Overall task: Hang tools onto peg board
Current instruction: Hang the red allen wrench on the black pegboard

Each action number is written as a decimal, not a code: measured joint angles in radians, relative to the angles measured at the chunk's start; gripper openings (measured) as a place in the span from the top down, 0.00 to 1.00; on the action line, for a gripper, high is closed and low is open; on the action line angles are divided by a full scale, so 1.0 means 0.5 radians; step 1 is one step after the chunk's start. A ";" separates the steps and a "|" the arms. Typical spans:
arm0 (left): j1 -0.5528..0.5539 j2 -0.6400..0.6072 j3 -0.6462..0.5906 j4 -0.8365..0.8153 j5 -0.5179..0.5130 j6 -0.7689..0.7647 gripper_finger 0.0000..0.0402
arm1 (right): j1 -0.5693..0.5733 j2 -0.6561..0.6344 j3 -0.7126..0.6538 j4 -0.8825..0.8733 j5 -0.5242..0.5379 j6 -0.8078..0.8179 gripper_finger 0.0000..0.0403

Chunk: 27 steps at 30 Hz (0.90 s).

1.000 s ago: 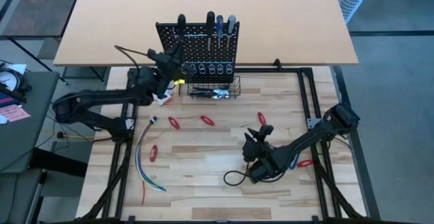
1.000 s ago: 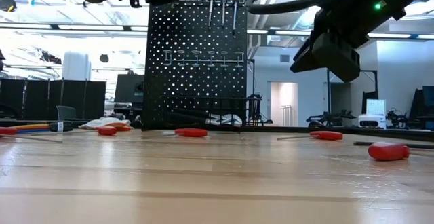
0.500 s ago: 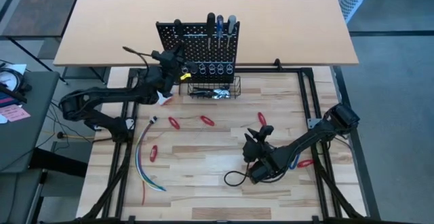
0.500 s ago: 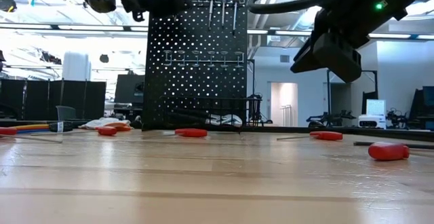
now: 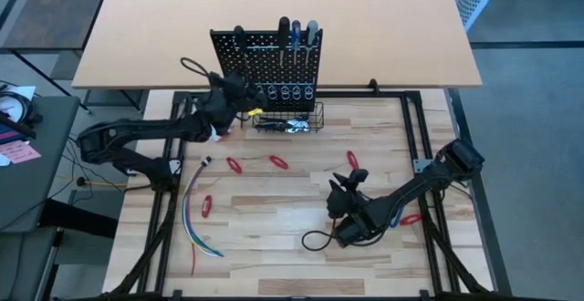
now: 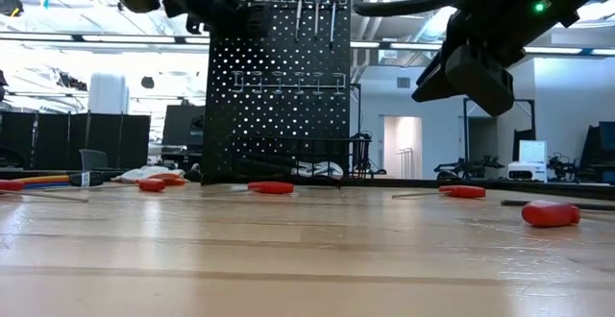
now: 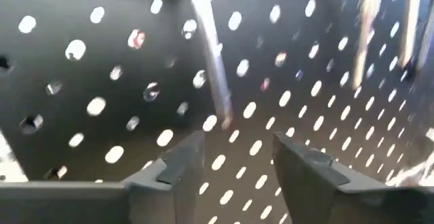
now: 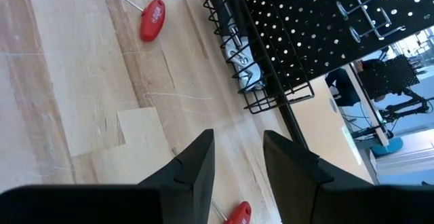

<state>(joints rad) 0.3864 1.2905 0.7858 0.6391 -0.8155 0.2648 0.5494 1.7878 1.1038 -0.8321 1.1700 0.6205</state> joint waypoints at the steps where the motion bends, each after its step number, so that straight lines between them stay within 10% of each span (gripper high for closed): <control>1: -0.004 -0.037 -0.029 -0.025 0.001 -0.008 0.56 | 0.012 0.000 0.000 0.001 -0.002 0.000 0.67; 11: -0.237 -0.596 -0.549 -0.151 0.293 -0.140 0.56 | -0.053 0.000 0.000 0.099 -0.215 -0.003 0.67; 20: -0.506 -0.928 -0.688 -0.325 1.077 -0.255 0.56 | -0.428 0.001 -0.366 1.909 -1.505 -1.039 0.67; 27: -0.798 -0.959 -0.590 -0.824 1.023 0.135 0.56 | -0.600 0.000 -0.422 2.333 -1.560 -0.970 0.67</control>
<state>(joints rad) -0.0125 0.8110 0.4906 0.2271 -0.3042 0.3322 0.2496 1.7878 0.8928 0.3346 0.3902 0.1356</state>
